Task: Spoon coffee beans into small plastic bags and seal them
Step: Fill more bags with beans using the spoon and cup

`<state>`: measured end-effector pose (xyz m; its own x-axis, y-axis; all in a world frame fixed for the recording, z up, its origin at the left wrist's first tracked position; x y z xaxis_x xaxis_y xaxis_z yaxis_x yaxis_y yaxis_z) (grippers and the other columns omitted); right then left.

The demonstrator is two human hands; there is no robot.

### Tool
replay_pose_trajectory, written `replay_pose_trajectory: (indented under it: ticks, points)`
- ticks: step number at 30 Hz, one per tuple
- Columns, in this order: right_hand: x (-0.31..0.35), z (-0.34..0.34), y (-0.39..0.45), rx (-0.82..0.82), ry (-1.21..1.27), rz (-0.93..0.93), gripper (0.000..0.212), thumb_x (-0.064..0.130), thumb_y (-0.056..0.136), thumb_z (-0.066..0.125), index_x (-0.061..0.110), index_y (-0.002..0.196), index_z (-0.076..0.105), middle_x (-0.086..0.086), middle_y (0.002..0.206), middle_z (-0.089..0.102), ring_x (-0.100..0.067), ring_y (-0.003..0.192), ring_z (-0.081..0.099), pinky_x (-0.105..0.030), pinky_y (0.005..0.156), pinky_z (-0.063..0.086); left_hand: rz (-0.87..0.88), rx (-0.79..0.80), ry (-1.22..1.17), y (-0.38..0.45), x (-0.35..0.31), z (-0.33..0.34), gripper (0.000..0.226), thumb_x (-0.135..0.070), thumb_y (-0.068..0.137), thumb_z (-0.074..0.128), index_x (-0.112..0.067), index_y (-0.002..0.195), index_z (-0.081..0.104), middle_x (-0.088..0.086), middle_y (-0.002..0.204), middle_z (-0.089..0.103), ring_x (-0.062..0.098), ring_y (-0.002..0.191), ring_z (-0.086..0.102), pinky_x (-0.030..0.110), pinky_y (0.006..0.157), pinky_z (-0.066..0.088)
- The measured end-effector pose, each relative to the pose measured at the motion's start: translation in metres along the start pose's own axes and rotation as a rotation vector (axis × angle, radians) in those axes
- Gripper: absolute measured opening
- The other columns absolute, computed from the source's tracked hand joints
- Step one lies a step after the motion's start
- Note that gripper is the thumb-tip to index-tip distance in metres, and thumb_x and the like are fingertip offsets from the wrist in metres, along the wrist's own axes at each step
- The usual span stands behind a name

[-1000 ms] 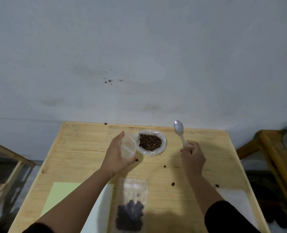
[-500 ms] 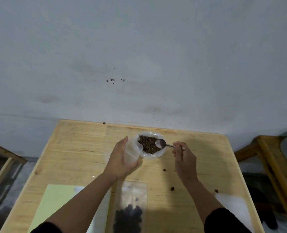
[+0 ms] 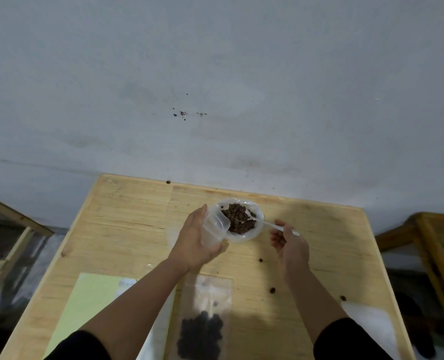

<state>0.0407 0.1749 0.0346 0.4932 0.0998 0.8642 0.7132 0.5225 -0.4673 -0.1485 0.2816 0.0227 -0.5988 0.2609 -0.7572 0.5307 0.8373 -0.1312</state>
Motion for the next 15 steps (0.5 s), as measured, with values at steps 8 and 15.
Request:
replay_pose_trajectory:
  ticks: [8,15]
  points:
    - [0.035,0.016,-0.028,0.212,-0.184,-0.254,0.027,0.011,0.099,0.04,0.005,0.093,0.065,-0.006,0.068,0.061,-0.012,0.057,0.054,-0.021,0.05,0.047,-0.015,-0.008,-0.042,0.008,-0.002,0.002,0.107,-0.042,0.069,0.078,-0.018,0.15,0.011,0.002,0.149,0.023,0.015,0.135,0.027,0.017,0.104,0.02]
    - [0.029,0.007,-0.019,0.049,-0.475,-0.512,0.025,0.013,0.098,0.042,0.017,0.091,0.065,-0.003,0.069,0.057,-0.011,0.055,0.05,-0.021,0.052,0.046,-0.003,-0.023,-0.037,0.008,0.0,0.002,0.107,-0.044,0.069,0.077,-0.018,0.15,0.011,0.001,0.147,0.026,0.013,0.132,0.03,0.019,0.103,0.024]
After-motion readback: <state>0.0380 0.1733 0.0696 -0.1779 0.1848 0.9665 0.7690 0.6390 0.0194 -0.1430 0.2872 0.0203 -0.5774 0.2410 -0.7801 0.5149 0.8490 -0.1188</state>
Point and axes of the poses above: each hand's wrist, its own y-axis towards the middle knuckle, its own z-axis out of the palm, x = y × z, the point moved 3 cm from there along y, towards the middle knuckle
